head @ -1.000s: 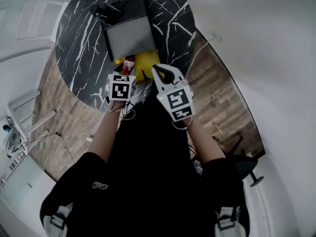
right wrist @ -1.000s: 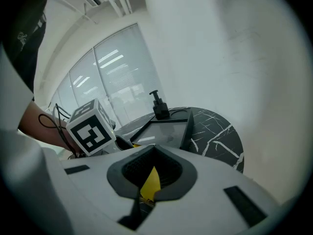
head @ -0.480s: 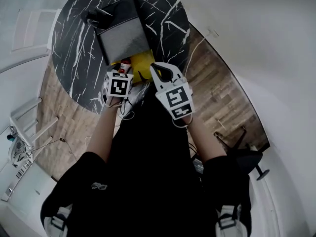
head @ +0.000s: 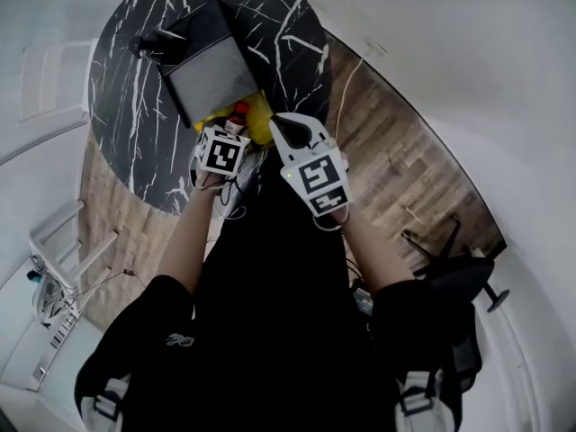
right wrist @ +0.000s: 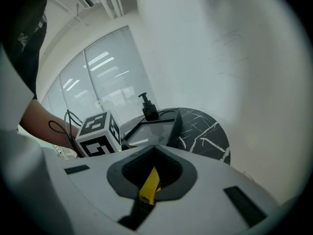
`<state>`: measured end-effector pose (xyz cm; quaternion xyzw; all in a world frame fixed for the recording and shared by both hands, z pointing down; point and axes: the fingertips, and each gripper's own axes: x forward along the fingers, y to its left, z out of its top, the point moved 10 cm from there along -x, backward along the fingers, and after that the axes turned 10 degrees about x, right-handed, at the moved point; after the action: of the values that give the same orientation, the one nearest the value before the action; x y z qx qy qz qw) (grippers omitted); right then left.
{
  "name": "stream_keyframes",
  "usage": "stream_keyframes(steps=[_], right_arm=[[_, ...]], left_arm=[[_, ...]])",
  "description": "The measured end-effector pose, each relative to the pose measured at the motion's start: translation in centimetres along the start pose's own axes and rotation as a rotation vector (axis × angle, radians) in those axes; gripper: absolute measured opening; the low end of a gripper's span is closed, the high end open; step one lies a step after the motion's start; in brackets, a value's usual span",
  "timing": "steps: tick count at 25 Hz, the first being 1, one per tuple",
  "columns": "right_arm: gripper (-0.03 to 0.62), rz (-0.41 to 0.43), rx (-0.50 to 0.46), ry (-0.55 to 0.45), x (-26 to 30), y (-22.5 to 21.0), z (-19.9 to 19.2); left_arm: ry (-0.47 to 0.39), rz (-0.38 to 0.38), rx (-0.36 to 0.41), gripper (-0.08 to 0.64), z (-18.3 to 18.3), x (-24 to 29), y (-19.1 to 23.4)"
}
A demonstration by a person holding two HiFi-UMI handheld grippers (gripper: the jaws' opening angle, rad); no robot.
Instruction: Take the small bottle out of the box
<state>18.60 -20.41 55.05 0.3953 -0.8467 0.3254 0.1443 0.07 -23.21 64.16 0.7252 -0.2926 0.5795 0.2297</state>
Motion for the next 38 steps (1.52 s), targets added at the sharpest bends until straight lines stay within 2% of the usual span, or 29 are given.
stream_keyframes(steps=[6,10,19,30,38], right_arm=[[-0.004,-0.054,0.034,-0.026,-1.6,-0.6,-0.7],[-0.004,-0.084,0.055,-0.042,-2.4,-0.6,-1.4],[-0.005,-0.121,0.078,-0.056,-3.6,0.2,-2.9],[-0.004,-0.094,0.051,-0.062,-4.3,1.1,-3.1],[-0.005,-0.026,-0.005,-0.071,-4.1,2.2,-2.1]], left_arm=[[0.020,-0.034,0.045,0.209,0.5,-0.1,0.0],[-0.026,-0.078,0.036,0.209,0.5,0.1,-0.4],[-0.087,-0.114,0.066,0.209,0.2,-0.7,-2.3],[-0.222,-0.081,0.038,0.209,0.6,-3.6,-3.4],[-0.344,-0.037,-0.043,0.209,0.2,-6.9,-4.1]])
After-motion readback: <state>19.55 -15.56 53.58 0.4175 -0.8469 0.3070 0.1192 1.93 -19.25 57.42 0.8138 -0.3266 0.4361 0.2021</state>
